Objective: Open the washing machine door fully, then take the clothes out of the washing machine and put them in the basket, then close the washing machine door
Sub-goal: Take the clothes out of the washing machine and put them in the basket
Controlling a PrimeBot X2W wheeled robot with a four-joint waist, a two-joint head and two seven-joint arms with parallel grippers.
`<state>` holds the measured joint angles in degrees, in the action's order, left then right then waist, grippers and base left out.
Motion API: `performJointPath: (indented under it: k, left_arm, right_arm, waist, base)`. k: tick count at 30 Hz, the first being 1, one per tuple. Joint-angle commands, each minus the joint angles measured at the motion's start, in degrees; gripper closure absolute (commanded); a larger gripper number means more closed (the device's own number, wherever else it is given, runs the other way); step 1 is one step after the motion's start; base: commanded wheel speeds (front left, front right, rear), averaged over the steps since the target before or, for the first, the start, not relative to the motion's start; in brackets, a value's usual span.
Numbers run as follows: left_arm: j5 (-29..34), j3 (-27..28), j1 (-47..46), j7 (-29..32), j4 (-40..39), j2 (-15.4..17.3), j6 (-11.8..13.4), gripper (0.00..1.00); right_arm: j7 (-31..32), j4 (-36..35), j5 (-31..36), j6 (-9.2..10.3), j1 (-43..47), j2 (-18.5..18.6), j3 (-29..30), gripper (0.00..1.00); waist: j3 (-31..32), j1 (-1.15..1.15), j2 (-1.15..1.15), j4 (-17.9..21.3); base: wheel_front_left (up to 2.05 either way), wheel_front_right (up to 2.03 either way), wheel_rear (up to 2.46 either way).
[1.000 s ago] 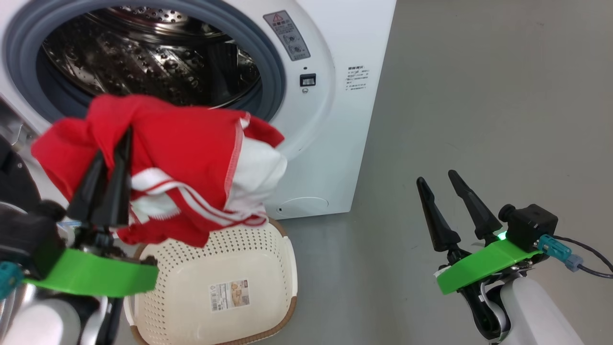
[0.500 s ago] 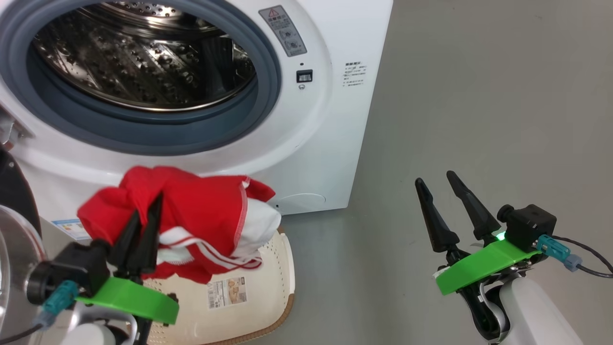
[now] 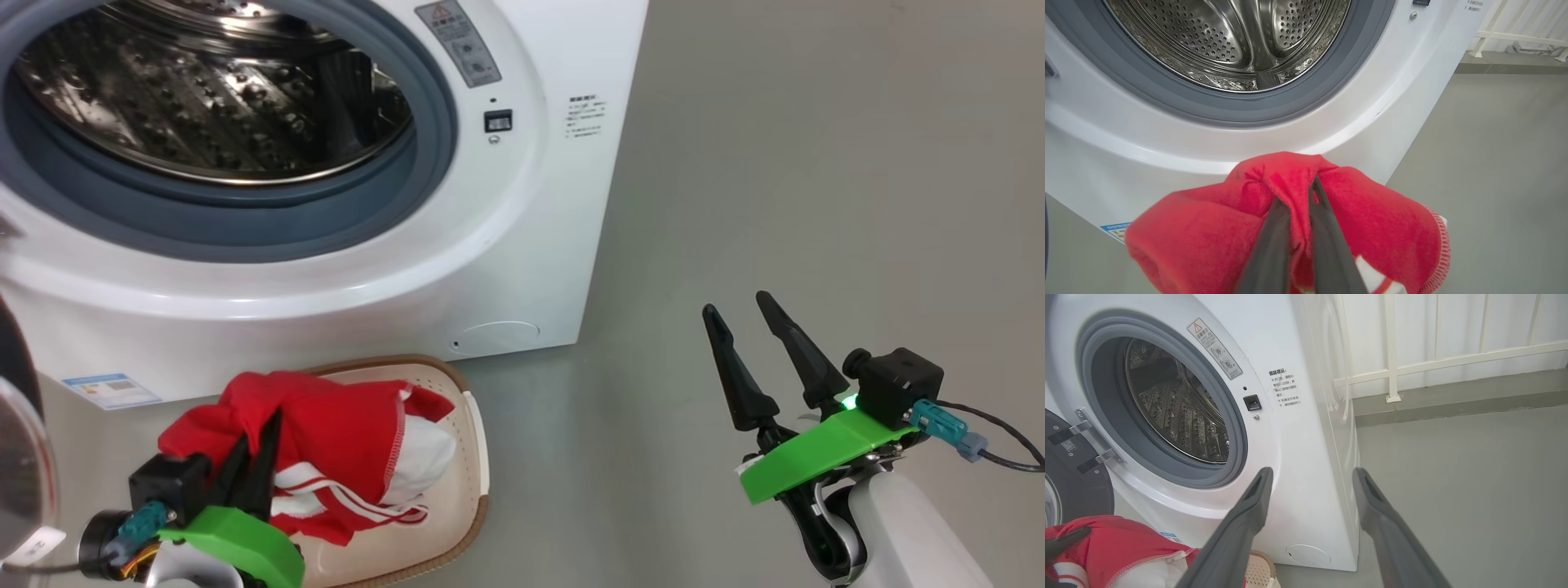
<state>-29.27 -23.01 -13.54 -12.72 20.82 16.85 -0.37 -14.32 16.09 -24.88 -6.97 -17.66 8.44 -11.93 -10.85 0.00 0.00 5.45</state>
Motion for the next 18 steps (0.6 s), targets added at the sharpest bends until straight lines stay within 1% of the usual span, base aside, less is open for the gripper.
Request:
performJointPath:
  k: [1, 4, 5, 8, 11, 18]
  left_arm:
    - [-0.5, 2.0, -2.9, -0.8, -0.7, 1.3, -0.5, 1.0]
    - [-0.6, 1.9, -4.2, -1.3, 4.2, 0.6, -1.5, 1.0]
    - [-0.6, 1.8, -5.3, -1.5, 7.7, 0.1, -2.1, 1.0]
    - [-0.8, 1.8, -7.2, -1.8, 13.3, -0.6, -3.1, 1.0]
    - [-2.1, 2.1, -9.2, -2.0, 18.8, -1.9, -4.6, 1.0]
    - [-2.7, 2.5, -13.2, -2.2, 29.4, -3.0, -6.2, 1.0]
  right_arm:
    - [-0.7, -1.4, -0.5, -0.52, -1.1, 0.1, -1.1, 0.0]
    - [-0.7, -1.4, -0.5, -0.52, -1.3, 0.2, -1.4, 0.0]
    - [-0.7, -1.4, -0.5, -0.52, -1.4, 0.2, -1.5, 0.0]
    - [-0.7, -1.5, -0.6, -0.52, -1.7, 0.2, -1.7, 0.0]
    - [-0.7, -1.5, -0.5, -0.52, -2.0, 0.2, -1.9, 0.0]
    - [-0.7, -1.7, -0.5, -0.52, -2.6, 0.0, -2.3, 0.0]
  waist:
    - [-0.2, 0.0, 0.0, 0.3]
    - [-0.8, 0.0, 0.0, 1.0]
    - [-1.2, 0.0, 0.0, 1.5]
    - [-2.0, 0.0, 0.0, 2.2]
    - [-2.6, 0.0, 0.0, 3.2]
    - [-4.4, 0.0, 0.0, 5.7]
  base:
    - [0.0, 0.0, 0.0]
    - [0.0, 0.0, 0.0]
    - [0.0, 0.0, 0.0]
    - [0.0, 0.0, 0.0]
    - [0.0, 0.0, 0.0]
    - [0.0, 0.0, 0.0]
